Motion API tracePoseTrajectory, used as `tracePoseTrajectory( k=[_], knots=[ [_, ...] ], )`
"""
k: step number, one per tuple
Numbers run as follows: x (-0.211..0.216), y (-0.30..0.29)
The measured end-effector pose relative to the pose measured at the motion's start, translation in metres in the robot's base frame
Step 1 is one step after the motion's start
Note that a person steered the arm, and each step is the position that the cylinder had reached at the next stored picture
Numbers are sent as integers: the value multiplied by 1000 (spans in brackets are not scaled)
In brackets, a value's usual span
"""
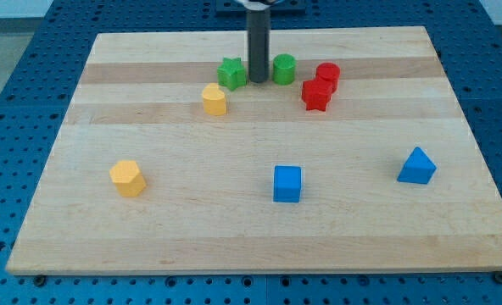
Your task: Place the yellow heart to the bottom left of the green star
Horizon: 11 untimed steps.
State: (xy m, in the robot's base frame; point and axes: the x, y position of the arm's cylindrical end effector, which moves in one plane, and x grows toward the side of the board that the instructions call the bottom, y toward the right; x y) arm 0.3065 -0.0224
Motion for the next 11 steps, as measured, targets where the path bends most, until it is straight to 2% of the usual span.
tracePoseTrajectory(
  k=[1,2,3,4,5,6,7,9,10,11],
  knots=[
    [-7,-15],
    [-50,-4],
    [-59,-21],
    [-33,-97],
    [29,-112],
    [78,-103],
    [84,-50],
    [63,-10],
    [44,28],
    [39,-7]
  ],
)
